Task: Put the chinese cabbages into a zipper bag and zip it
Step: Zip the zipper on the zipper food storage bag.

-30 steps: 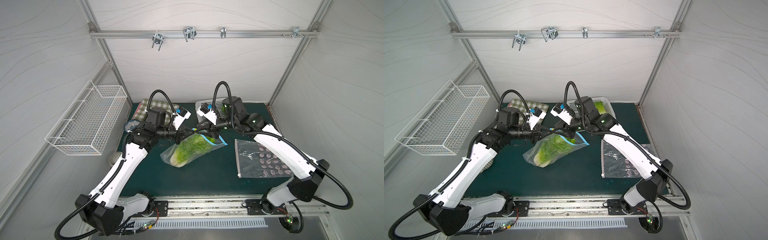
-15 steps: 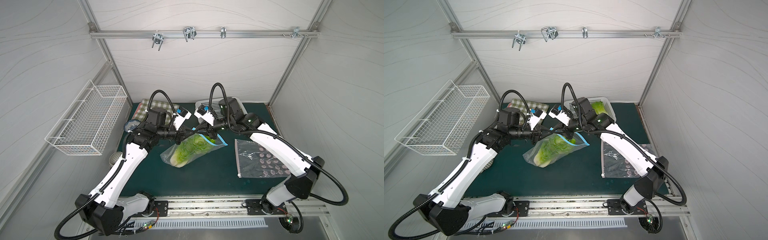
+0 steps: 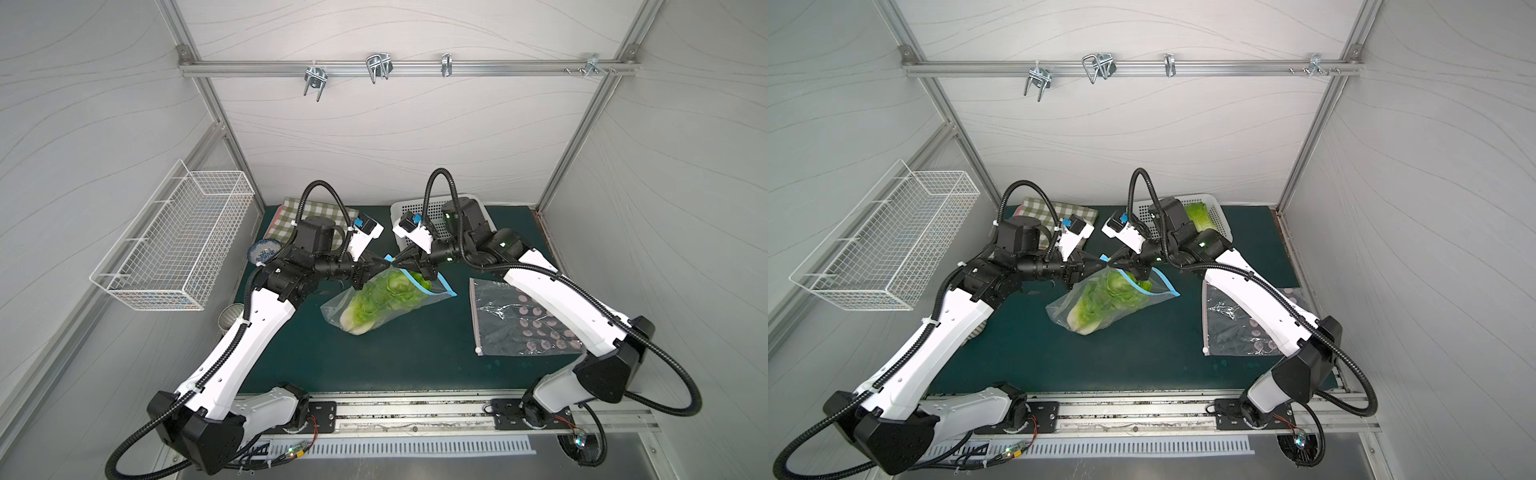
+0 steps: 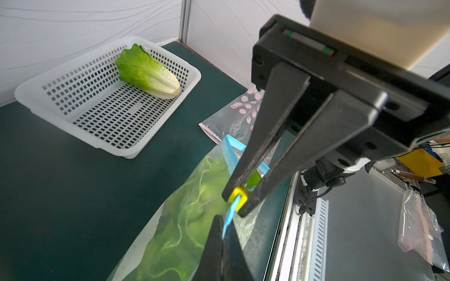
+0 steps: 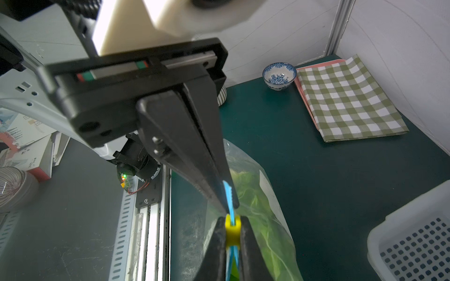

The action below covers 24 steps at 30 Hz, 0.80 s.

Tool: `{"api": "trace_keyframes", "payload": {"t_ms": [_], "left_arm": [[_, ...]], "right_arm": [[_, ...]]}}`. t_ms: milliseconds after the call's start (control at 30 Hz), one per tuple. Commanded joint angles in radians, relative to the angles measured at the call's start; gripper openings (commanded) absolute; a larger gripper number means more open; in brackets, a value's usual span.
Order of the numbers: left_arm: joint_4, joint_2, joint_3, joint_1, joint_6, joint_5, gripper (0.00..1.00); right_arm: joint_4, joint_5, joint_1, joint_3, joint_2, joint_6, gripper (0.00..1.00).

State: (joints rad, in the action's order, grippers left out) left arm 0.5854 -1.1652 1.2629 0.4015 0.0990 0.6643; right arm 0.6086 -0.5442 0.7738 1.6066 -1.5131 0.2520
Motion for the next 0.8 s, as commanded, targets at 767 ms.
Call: {"api": "trace_keyframes", "payload": {"t_ms": [767], "left_arm": [[-0.109,0.124,-0.054,-0.101,-0.062,-0.409,0.00]], "right_arm": [[0.063,0.187,-0.201,-0.274,0.208,0.009,0.00]]}}
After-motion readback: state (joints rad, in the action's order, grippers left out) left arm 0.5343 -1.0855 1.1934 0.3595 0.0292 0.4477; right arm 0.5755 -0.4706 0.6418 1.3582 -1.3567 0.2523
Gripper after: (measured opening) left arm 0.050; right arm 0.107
